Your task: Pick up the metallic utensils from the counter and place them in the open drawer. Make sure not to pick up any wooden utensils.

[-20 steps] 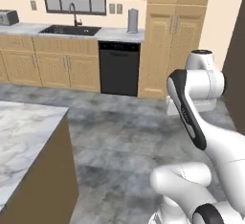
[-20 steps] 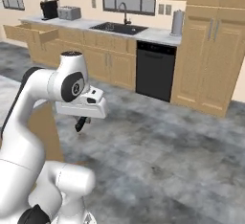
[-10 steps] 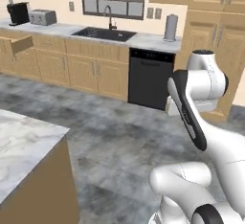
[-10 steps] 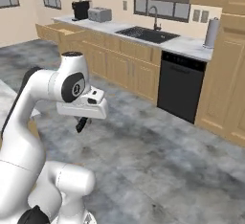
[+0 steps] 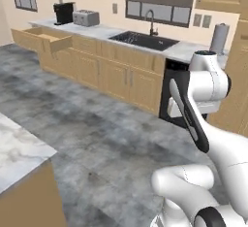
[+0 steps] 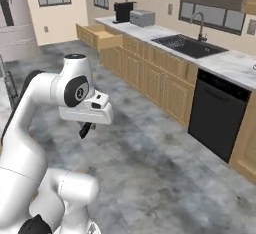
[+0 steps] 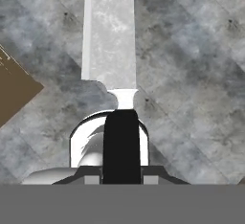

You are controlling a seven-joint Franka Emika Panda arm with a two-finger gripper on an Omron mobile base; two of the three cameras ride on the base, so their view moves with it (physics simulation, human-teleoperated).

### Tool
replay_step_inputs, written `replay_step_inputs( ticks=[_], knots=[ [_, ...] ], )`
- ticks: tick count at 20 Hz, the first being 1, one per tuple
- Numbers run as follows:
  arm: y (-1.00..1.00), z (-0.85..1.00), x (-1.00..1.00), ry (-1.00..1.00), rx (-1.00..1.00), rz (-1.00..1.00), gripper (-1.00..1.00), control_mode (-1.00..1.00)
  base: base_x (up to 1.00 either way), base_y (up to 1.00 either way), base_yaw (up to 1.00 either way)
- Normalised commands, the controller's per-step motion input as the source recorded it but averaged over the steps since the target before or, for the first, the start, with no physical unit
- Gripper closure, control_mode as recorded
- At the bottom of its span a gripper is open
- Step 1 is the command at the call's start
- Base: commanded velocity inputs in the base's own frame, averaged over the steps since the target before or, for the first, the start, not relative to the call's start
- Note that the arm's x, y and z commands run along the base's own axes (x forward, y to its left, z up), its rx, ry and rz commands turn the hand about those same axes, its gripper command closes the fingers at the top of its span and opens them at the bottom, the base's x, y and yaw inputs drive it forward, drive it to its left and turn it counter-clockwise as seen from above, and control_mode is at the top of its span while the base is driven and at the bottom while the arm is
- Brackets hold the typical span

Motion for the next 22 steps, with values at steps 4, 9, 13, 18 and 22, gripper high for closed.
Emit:
replay_step_inputs(
  ticks=[4, 9, 13, 18, 22],
  knots=[
    [0.00, 0.00, 0.00, 0.00, 0.00, 0.00, 1.00, 1.00, 1.00, -0.68, 0.44],
    [0.00, 0.00, 0.00, 0.00, 0.00, 0.00, 1.00, 1.00, 1.00, -0.43, 0.44],
    [0.00, 0.00, 0.00, 0.00, 0.00, 0.00, 1.00, 1.00, 1.00, -0.43, 0.41],
    [0.00, 0.00, 0.00, 0.00, 0.00, 0.00, 1.00, 1.00, 1.00, -0.47, 0.36],
    [0.00, 0.00, 0.00, 0.00, 0.00, 0.00, 1.00, 1.00, 1.00, -0.46, 0.26]
  ],
)
